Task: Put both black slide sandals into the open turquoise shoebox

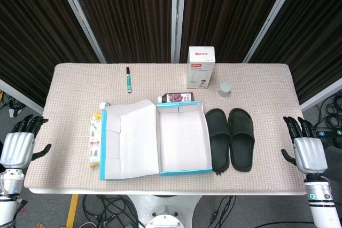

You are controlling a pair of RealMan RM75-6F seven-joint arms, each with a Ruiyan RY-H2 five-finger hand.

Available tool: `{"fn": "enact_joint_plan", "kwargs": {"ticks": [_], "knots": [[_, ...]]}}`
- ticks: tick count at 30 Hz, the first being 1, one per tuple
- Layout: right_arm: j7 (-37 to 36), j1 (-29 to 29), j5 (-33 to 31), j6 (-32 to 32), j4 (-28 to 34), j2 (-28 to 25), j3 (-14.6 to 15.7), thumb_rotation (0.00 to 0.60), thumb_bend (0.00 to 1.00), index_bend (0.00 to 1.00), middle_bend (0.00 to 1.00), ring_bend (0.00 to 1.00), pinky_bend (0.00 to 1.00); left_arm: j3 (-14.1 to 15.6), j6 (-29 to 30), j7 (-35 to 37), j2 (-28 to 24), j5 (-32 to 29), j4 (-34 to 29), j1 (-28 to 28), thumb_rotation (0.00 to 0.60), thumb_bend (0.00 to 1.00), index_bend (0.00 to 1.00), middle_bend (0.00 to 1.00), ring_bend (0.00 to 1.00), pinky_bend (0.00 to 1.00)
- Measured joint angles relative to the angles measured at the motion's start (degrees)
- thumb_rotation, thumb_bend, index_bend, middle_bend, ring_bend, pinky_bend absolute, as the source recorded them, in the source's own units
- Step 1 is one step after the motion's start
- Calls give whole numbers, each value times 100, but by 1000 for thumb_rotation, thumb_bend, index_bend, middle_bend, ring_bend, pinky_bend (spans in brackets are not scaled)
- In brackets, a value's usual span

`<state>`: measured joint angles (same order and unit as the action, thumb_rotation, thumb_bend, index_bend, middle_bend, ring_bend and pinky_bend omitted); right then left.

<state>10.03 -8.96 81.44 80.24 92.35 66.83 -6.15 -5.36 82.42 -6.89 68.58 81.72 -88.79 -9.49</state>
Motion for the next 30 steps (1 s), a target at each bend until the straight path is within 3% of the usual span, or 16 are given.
{"fn": "enact_joint_plan", "kwargs": {"ticks": [15,21,25,30], "knots": [[206,-14,-257,43,2,29,-114,600,127,48,144,1,109,28,-163,-44,-77,-134,-107,-21,600,205,230,192,121,225],[376,-104,-416,-16,124,21,-242,600,125,52,165,29,172,2,-274,-40,-165,-183,-171,-83,600,206,230,193,121,226],[593,-213,-442,-112,230,10,-278,600,125,76,188,83,262,19,-272,36,-142,-155,-142,-82,600,206,230,193,121,207],[1003,-396,-503,-205,427,-24,-379,600,124,109,203,269,503,49,-210,285,-124,-59,-65,-53,600,206,230,192,121,201]]}}
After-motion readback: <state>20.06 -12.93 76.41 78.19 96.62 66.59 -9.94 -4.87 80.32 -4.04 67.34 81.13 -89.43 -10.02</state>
